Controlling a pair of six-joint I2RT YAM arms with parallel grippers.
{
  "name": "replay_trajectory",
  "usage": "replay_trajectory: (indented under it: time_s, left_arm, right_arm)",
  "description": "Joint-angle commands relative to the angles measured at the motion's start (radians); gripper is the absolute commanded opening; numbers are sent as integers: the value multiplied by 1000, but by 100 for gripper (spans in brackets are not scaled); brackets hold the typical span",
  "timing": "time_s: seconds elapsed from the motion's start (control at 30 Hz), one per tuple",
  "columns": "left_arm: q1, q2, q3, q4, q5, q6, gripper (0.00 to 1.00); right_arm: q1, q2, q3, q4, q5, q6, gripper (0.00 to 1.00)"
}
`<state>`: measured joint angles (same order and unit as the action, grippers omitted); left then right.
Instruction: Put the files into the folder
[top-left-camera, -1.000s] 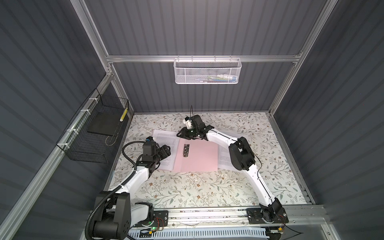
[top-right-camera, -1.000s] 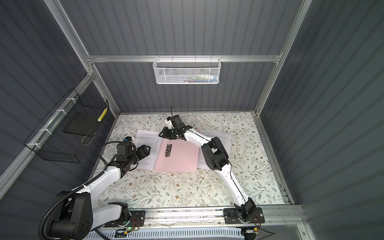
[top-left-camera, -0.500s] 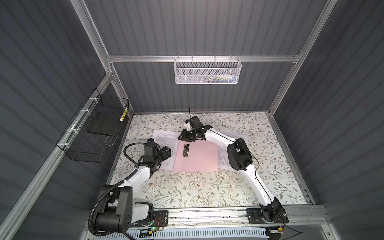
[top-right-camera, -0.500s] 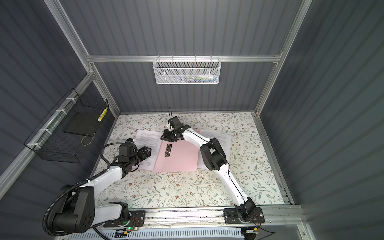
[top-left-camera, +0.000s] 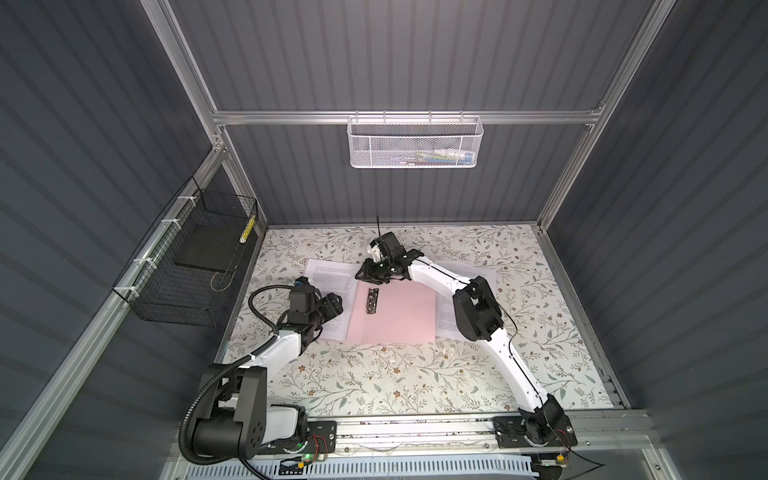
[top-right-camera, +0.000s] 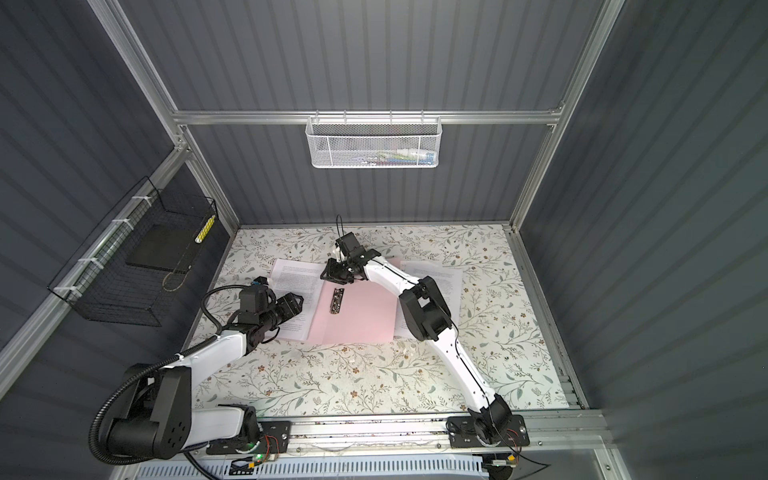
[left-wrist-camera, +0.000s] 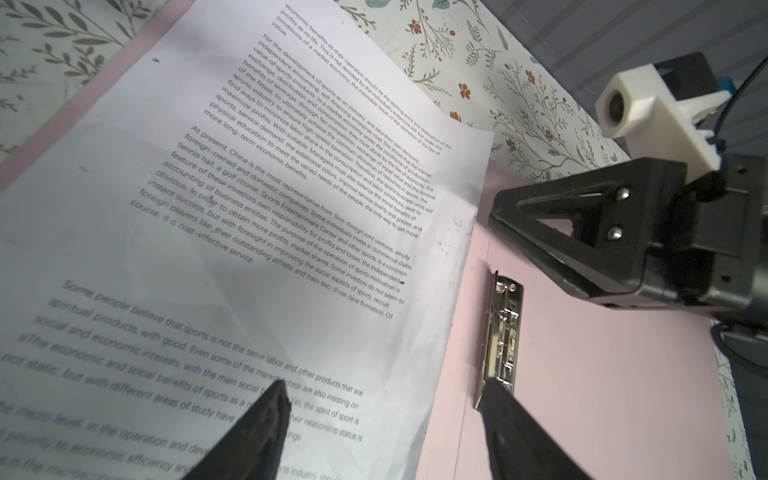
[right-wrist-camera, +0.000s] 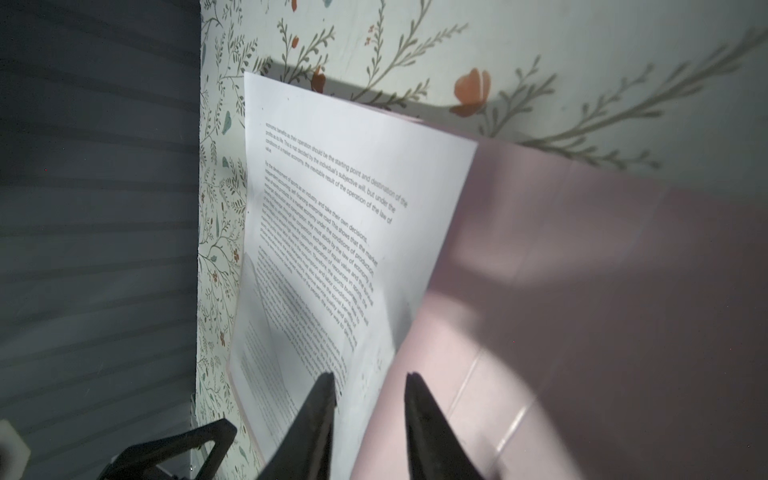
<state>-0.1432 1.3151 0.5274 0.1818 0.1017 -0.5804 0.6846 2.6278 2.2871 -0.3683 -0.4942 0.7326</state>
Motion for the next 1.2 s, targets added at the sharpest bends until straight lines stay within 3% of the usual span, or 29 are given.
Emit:
replay_trajectory:
  time_s: [0.0, 0.3, 0.53, 1.1, 1.17]
  left_arm:
    - [1, 3, -22, 23, 1, -14, 74]
    - [2, -9, -39, 27, -2, -18, 74]
    - [2, -13, -54, 30, -7, -18, 74]
    - [8, 4, -60, 27, -15, -5, 73]
    - [8, -8, -60, 18, -22, -6, 73]
  right_arm:
    - [6, 43, 38, -13, -8, 23, 32]
    - [13, 95, 102, -6, -22, 58, 27]
    - [29, 119, 120, 15, -9, 92, 0]
    - [46, 168, 197, 39, 0, 134, 0]
    - [46, 147, 174, 43, 3, 131, 9]
